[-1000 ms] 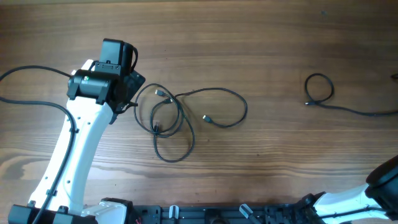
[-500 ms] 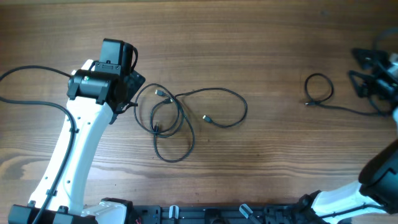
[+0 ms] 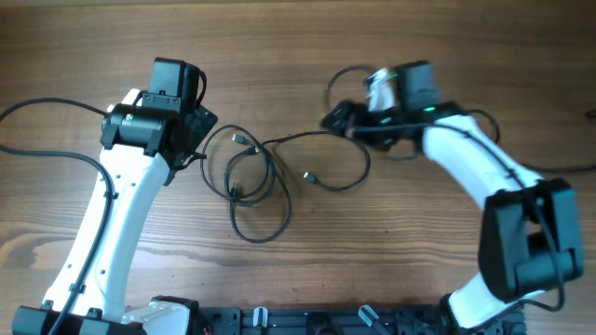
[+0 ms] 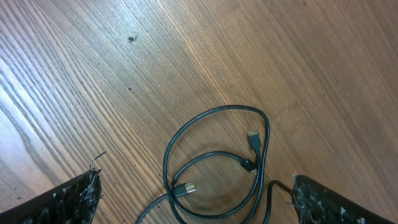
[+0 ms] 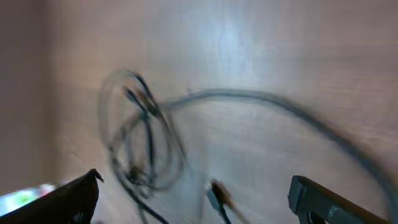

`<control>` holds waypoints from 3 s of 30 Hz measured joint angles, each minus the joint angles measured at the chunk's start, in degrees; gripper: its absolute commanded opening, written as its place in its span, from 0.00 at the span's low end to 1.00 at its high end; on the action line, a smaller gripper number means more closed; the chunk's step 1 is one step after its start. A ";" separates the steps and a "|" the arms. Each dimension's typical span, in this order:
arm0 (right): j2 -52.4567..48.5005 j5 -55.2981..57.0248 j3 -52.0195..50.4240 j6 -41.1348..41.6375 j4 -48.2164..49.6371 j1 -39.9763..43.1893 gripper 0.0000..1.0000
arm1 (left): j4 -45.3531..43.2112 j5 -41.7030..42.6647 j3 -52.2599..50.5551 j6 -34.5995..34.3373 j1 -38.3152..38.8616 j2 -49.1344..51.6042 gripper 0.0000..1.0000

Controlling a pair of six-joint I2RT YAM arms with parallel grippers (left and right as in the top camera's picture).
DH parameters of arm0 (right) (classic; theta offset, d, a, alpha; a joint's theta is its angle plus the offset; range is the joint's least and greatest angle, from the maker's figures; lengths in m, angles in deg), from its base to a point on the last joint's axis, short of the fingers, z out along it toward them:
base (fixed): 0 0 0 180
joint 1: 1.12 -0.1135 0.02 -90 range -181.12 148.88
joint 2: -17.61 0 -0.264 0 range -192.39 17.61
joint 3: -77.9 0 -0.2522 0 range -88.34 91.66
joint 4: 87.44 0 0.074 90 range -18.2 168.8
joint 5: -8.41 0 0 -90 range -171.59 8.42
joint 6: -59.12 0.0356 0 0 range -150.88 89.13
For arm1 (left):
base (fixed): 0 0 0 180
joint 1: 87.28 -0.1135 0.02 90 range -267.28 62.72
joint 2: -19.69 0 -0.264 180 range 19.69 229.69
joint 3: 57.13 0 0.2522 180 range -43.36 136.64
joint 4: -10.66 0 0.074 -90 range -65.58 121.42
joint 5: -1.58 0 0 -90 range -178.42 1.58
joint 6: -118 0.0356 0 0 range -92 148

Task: Untangle cables
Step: 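Bring the right gripper back toward the center of the table, then grasp a black cable end with the right gripper and lift it up-right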

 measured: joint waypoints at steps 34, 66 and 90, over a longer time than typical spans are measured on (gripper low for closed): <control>-0.02 17.53 -0.17 -57.83 -13.99 -14.25 1.00 | 0.00 -0.02 0.00 0.00 0.00 0.00 1.00; 0.96 18.45 -13.25 -60.87 1.20 -14.14 0.04 | 0.00 0.00 0.00 0.00 0.00 0.00 1.00; 19.21 56.26 -8.26 -58.45 30.82 -11.89 0.04 | 0.02 -0.02 0.00 0.00 0.00 0.00 1.00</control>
